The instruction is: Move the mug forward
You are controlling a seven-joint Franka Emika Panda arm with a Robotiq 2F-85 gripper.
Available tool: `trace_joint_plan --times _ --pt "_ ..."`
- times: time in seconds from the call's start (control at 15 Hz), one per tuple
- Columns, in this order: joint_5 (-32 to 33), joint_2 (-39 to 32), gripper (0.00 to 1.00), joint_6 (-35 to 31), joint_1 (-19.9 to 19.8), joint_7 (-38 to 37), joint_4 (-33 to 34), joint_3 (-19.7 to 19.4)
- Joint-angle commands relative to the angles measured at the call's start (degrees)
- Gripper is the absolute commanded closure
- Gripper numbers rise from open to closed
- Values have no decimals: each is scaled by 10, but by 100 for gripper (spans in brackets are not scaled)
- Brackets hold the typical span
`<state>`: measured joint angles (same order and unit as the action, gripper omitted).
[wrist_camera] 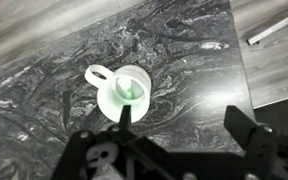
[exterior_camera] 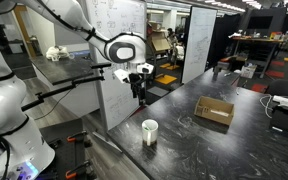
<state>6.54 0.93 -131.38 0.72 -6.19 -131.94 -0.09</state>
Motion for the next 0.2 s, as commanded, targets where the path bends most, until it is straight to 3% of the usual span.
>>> trace_joint_plan --times 0.0,0.13 --pt "23 8 0 12 -1 -12 0 4" --pt "38 2 0 26 -2 -25 6 5"
